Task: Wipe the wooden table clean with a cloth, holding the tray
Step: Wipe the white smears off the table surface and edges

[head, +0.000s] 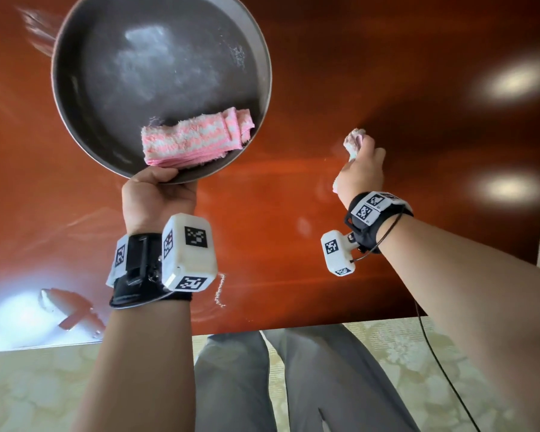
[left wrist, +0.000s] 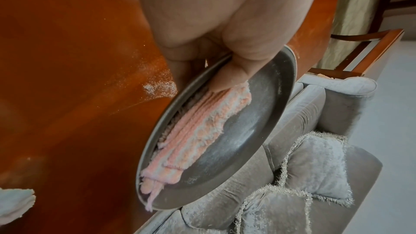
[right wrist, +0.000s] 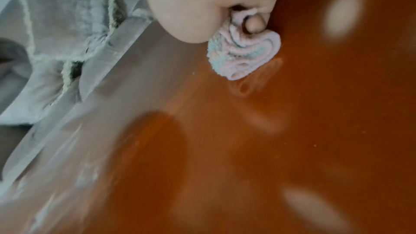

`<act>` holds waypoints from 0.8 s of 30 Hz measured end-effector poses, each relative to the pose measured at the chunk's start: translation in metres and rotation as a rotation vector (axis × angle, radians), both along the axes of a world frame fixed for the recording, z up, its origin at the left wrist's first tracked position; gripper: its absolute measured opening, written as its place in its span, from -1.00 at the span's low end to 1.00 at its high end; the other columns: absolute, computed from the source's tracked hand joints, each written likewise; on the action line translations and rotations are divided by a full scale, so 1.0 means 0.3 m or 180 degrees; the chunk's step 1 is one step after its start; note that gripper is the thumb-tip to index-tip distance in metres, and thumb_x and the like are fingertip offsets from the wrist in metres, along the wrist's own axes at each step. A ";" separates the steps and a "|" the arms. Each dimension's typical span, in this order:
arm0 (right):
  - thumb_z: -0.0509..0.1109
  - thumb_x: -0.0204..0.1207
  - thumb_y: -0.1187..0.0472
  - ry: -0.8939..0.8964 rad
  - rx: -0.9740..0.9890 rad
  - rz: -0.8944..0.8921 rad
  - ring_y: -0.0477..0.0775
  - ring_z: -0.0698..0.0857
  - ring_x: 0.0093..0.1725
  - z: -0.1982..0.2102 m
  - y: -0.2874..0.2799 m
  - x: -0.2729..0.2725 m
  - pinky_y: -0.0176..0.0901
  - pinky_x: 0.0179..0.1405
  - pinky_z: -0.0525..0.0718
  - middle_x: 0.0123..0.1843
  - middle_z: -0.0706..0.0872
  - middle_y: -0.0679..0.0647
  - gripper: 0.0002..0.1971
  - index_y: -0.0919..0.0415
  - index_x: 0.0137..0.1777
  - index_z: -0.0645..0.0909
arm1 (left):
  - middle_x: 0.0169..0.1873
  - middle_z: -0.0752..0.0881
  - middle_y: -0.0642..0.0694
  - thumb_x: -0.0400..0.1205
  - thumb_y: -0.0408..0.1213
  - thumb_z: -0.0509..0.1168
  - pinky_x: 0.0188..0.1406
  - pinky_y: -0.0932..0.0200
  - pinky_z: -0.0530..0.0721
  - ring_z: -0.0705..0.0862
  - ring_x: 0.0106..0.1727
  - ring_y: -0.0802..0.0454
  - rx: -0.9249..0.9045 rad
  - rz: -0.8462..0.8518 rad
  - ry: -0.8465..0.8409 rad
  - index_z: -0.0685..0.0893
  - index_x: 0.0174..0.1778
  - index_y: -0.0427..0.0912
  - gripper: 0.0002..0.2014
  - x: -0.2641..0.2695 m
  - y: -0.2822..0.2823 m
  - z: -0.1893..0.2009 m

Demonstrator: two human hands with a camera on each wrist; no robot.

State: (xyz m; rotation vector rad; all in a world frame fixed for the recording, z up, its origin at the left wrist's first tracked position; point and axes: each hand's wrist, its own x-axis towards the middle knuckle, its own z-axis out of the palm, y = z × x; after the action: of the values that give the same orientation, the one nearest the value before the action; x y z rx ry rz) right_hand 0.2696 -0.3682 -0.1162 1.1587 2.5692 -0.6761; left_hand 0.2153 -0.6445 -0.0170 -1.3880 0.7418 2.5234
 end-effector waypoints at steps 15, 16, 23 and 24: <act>0.30 0.48 0.50 0.0105 -0.0002 0.1154 0.27 0.68 -0.03 -0.045 -0.283 -0.111 0.06 -0.12 0.68 0.21 0.48 0.22 -0.32 0.16 0.59 0.26 | -0.10 0.79 -0.27 0.23 -0.65 0.05 0.28 -0.11 0.70 0.80 0.01 -0.25 -0.0038 0.0315 -0.0003 0.69 -0.09 -0.37 -0.57 -0.043 -0.152 -0.022; 0.30 0.49 0.49 0.0107 -0.0011 0.1214 0.27 0.68 -0.04 -0.046 -0.307 -0.121 0.04 -0.14 0.67 0.21 0.48 0.22 -0.33 0.16 0.59 0.26 | -0.11 0.79 -0.27 0.23 -0.65 0.04 0.29 -0.13 0.69 0.80 -0.01 -0.25 -0.0029 0.0360 0.0015 0.72 -0.15 -0.39 -0.58 -0.043 -0.169 -0.021; 0.25 0.50 0.49 0.0094 -0.0048 0.1866 0.26 0.66 -0.06 -0.048 -0.474 -0.176 -0.02 -0.25 0.57 0.19 0.48 0.23 -0.38 0.17 0.57 0.31 | -0.13 0.79 -0.29 0.21 -0.65 0.02 0.42 -0.15 0.60 0.81 -0.06 -0.26 -0.0068 0.0660 0.0084 0.71 -0.17 -0.40 -0.58 -0.025 -0.297 -0.009; 0.24 0.50 0.49 0.0059 -0.0064 0.1968 0.26 0.65 -0.06 -0.043 -0.500 -0.183 -0.01 -0.25 0.56 0.19 0.48 0.23 -0.38 0.17 0.57 0.31 | -0.11 0.78 -0.28 0.21 -0.65 0.02 0.43 -0.16 0.59 0.80 -0.03 -0.26 -0.0072 0.0690 0.0091 0.69 -0.12 -0.39 -0.57 -0.018 -0.316 -0.010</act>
State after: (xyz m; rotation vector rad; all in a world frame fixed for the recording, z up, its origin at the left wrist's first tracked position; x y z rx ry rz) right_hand 0.2146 -0.5181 -0.1292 0.3019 2.7031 -0.5532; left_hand 0.2098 -0.7392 -0.0199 -1.5183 0.6591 2.7104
